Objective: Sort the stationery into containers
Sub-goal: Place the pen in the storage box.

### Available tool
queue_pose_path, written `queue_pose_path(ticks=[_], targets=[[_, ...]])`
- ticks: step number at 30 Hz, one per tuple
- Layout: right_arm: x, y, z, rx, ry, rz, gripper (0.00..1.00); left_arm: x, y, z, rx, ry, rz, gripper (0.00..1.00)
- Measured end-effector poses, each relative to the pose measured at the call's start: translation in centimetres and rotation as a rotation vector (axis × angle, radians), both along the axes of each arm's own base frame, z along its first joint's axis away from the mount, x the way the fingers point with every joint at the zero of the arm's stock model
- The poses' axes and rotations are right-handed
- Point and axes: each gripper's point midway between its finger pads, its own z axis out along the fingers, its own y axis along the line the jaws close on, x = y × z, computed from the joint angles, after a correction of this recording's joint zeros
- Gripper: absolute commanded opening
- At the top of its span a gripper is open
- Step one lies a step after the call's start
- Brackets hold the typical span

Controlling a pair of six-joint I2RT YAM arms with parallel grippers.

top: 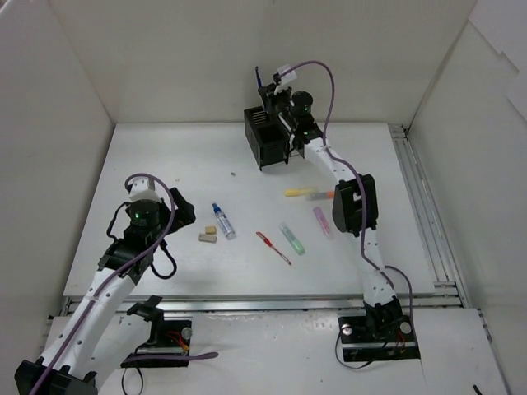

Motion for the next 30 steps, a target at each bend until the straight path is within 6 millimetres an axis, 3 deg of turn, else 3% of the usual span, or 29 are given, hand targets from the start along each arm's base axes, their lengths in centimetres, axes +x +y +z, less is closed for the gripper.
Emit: queue_pose_path(ticks=[6,13,16,18,23,30], targets=[[3.6,0.7,-5.1,-0.004,-0.005,-0.074,0.06,0.6,-0.6,-0.8,-0.001,0.023,-0.019,1.0],[4.8,0.6,-10.6,-0.046,0.051,-0.124,0.08,1.1,-1.1,-1.7,-0.004,0.053,-0.041,1.0],[4.6,0.7,-11.7,-0.049,0.063,-0.122,0.17,1.1,-1.2,-1.8,-0.006,0.056,-0.045,1.0],[4.4,0.6,-13.1,-0.052,0.086,-0.125,0.29,1.1,-1.3,-1.7,-0.008,0.053,-0.047,1.0],[3.8,0.1,-13.0,-0.05,0.095,-0.136,0.43,1.1,-1.3,-1.7,-0.01,0.05,-0.05,1.0],[2.7,0.2,-11.9,-0.069,0.099,-0.129,0.49,0.7,-1.5,-1.3,-0.022,0.034,-0.064,1.0]])
